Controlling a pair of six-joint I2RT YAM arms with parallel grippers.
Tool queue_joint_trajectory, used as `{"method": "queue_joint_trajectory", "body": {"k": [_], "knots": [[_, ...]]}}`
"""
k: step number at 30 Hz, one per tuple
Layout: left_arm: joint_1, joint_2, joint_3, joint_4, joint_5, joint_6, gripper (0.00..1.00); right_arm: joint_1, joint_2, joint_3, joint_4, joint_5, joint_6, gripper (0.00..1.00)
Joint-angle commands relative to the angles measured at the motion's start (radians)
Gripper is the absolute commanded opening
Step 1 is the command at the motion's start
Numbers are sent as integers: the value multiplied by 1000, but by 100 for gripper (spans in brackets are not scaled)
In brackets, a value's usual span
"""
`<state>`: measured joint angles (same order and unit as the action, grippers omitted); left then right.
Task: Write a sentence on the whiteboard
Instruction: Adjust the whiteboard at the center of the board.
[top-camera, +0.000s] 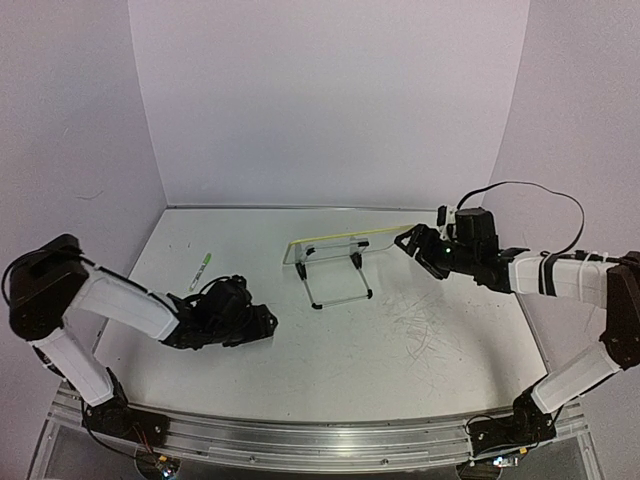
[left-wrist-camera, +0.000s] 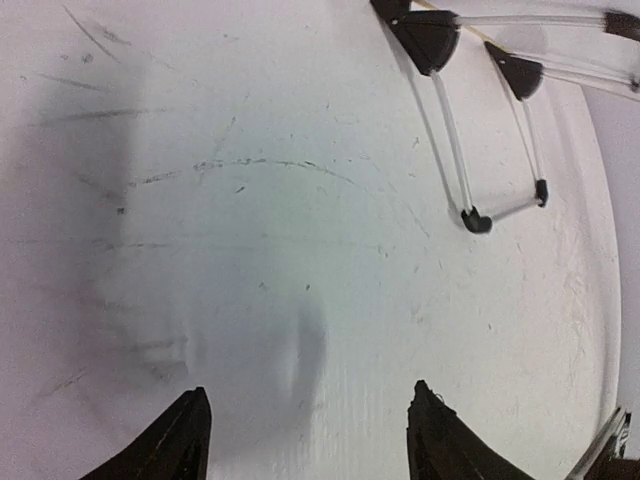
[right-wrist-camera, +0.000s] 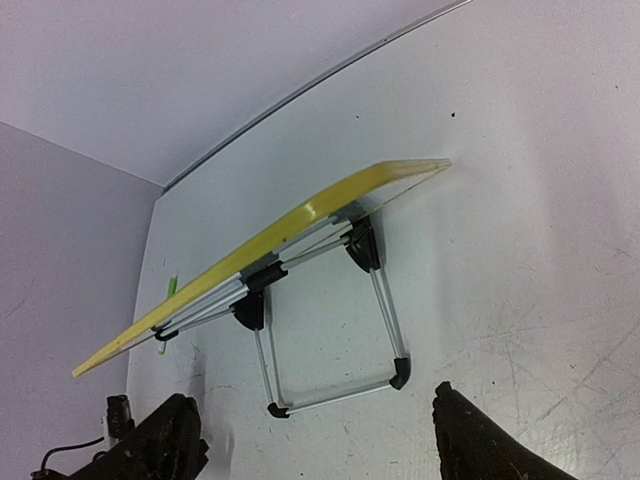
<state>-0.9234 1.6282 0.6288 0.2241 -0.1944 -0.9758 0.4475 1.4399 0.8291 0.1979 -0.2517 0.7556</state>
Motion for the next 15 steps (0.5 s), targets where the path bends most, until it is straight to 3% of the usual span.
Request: {"method": "queue_joint_trajectory", "body": {"k": [1, 5, 9, 13, 15], "knots": [[36, -301, -124, -41, -2, 184, 72, 21, -22, 10, -21, -34, -58, 82], [205, -452, -80, -112, 86, 221, 76, 52, -6, -9, -38, -53, -45, 81], [359, -375, 74, -109, 209, 259, 74, 106, 67, 16, -7, -62, -16, 78], [456, -136, 306, -82, 341, 271, 58, 115, 174, 45, 88, -126, 33, 78], [500, 50, 436, -63, 506, 249, 34, 115, 240, 74, 100, -155, 40, 78]]}}
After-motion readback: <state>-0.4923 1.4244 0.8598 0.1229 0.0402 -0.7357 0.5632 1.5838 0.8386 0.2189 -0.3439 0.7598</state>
